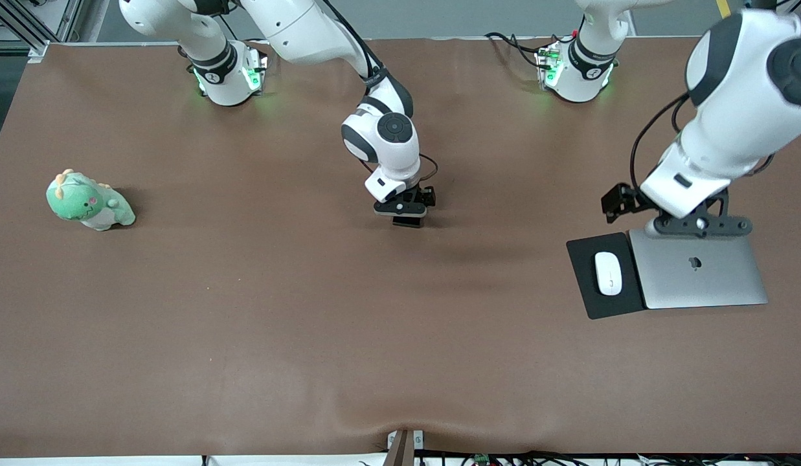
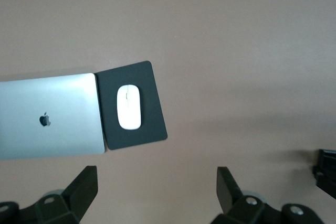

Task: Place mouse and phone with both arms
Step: 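Open the left gripper and lift it away from the mouse, then carry the black phone with the right gripper toward the green plush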

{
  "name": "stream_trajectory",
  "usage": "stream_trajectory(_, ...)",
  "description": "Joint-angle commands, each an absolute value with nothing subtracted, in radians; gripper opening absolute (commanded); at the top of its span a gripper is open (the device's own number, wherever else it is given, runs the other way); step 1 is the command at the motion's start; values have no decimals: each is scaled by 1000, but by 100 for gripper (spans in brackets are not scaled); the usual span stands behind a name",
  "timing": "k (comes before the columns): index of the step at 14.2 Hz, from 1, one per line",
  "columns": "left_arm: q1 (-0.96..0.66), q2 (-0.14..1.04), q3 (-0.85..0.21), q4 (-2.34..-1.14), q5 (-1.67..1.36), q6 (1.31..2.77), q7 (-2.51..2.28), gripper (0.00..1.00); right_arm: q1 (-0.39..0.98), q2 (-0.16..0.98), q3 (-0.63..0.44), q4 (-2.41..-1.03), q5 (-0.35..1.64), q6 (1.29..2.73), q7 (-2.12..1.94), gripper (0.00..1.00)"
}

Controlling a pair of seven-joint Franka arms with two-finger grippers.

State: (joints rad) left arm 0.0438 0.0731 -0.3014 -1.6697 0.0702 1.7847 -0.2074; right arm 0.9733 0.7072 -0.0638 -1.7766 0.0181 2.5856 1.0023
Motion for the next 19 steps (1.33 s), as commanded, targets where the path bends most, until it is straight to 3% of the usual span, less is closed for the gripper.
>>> stream_trajectory(1,-58,-11,-203,-1678,23,1715,-186,100,985,716,-84,-1764,-2,2588,999,100)
stream_trajectory(2,-92,-24,-171,-1678,12,1694,-183,100,985,716,-84,-1755,-2,2583,997,74)
stream_trajectory(3,-119,-32,-146,-1678,-3,1678,-180,100,979,713,-84,-1743,-2,2556,997,26)
stream_trajectory(4,-156,-44,-106,-1677,-14,1669,-163,100,974,712,-86,-1714,-2,2496,993,0)
stream_trajectory(8,-209,-17,-40,-1557,-34,1594,-138,100,920,687,-84,-1586,2,2232,950,0)
stream_trajectory(10,-206,-8,-41,-1516,-34,1551,-104,100,875,590,-86,-1597,0,2149,951,0)
stream_trajectory(15,-166,9,-49,-1467,-58,1511,-83,100,775,419,-106,-1667,-8,2045,853,0)
stream_trajectory(19,-170,37,-51,-1445,-55,1473,-62,100,631,243,-106,-1845,-8,2029,680,0)
